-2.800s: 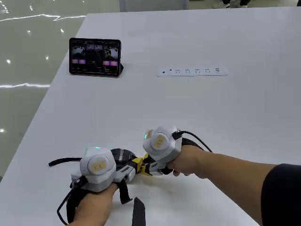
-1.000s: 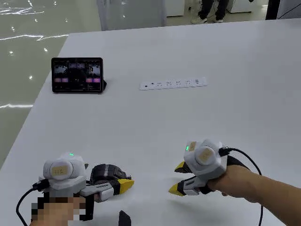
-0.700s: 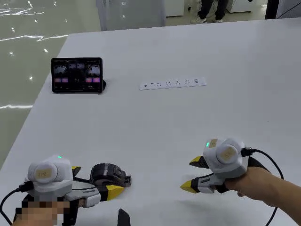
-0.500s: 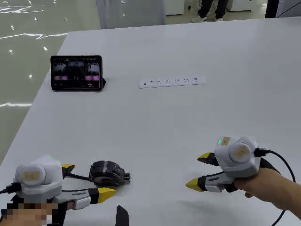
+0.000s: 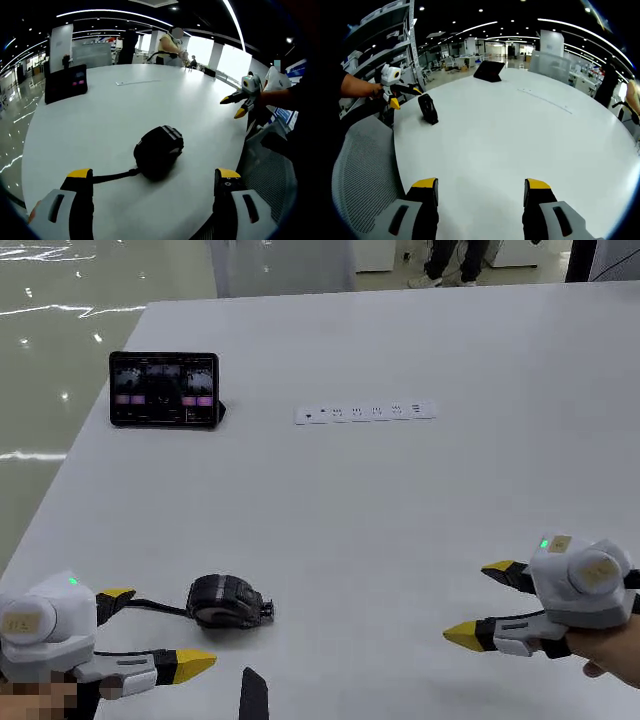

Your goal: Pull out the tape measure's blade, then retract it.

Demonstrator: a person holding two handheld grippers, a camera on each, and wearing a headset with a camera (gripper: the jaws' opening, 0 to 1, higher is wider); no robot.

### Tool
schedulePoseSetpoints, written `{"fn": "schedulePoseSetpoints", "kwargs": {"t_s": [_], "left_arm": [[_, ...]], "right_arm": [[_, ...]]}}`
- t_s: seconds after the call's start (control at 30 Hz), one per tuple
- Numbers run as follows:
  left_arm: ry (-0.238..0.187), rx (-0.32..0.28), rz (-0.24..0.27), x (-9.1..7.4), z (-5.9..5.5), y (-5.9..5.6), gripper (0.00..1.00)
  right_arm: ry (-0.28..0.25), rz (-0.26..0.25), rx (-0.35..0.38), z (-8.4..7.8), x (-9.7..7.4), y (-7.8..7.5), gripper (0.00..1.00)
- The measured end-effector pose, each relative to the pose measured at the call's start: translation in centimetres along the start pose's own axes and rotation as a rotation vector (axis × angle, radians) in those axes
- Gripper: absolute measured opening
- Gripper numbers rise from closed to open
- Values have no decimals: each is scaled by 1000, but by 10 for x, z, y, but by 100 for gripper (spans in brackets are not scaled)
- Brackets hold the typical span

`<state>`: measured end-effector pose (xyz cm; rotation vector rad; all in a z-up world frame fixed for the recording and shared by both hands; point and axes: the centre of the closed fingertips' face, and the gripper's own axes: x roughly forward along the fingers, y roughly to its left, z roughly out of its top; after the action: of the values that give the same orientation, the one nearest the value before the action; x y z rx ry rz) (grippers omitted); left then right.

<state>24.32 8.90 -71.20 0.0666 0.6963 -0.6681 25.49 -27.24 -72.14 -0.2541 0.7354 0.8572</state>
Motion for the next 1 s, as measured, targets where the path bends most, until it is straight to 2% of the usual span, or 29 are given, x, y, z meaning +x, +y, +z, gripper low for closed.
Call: {"fn": "schedulePoseSetpoints", "kwargs": {"t_s": [0.1,0.3,0.53,0.63,0.77,0.83,1.0], "left_arm": [[-9,1,5,-4,1,2,99],[-2,7,9,-13,1,7,99],[-3,23,21,-25,5,15,99],[-4,28,27,-29,6,18,99],[8,34,27,-31,3,20,99],[20,35,28,-33,0,21,99],[11,30,40,-37,1,25,99]], "right_arm": [[11,-12,8,-10,-8,-4,71],[25,-41,2,-26,-25,-13,75],[-4,-73,24,-31,-47,-22,81],[-9,-74,24,-31,-54,-23,86],[-1,-72,-16,-32,-58,-24,96],[-11,-66,-3,-30,-59,-25,98],[-14,-59,-7,-29,-60,-24,99]]}}
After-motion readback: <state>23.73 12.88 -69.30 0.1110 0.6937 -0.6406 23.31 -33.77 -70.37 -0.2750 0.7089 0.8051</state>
